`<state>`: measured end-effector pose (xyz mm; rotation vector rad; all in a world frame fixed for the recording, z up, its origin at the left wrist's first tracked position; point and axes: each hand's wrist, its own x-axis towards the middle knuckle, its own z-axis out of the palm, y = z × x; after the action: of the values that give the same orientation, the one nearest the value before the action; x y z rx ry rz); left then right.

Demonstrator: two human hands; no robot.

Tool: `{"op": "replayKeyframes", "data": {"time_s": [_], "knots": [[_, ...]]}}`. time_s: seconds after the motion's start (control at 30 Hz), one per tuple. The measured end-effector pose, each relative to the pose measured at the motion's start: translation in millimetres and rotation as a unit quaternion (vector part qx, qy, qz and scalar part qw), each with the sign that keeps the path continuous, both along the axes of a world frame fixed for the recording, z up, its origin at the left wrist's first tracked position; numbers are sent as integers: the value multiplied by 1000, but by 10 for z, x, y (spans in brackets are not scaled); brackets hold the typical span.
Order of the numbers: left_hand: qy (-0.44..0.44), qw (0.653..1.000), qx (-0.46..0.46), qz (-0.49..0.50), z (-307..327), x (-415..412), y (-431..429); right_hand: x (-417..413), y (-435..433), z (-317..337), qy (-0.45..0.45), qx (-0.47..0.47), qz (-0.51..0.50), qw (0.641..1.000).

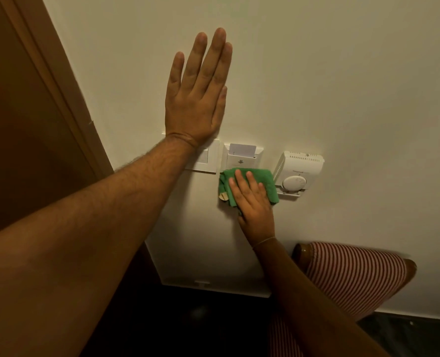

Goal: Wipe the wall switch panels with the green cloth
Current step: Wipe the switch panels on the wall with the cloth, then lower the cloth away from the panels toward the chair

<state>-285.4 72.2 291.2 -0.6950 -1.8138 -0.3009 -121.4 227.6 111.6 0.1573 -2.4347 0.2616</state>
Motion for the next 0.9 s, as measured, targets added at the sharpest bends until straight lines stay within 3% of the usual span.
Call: {"op": "replayKeyframes", "data": {"time_s": [0.13,0.3,0.43,0.6,0.9], "knots": [[-20,1000,3,-9,56,72,19,150,33,-47,-57,-12,5,998],[-76,997,16,-5,-147,320,4,340,62,-160,-56,-28,18,998],[-208,978,9,12,-1079,952,50,633,108,-381,-71,-38,10,997],[-366,928,-45,-48,-2574,2066,9,1091,301,-770,-107,-83,-9,991],[-474,851,-223,-40,-3752,3024,317,2129,834,-1901,-236,-139,-90,958]]}}
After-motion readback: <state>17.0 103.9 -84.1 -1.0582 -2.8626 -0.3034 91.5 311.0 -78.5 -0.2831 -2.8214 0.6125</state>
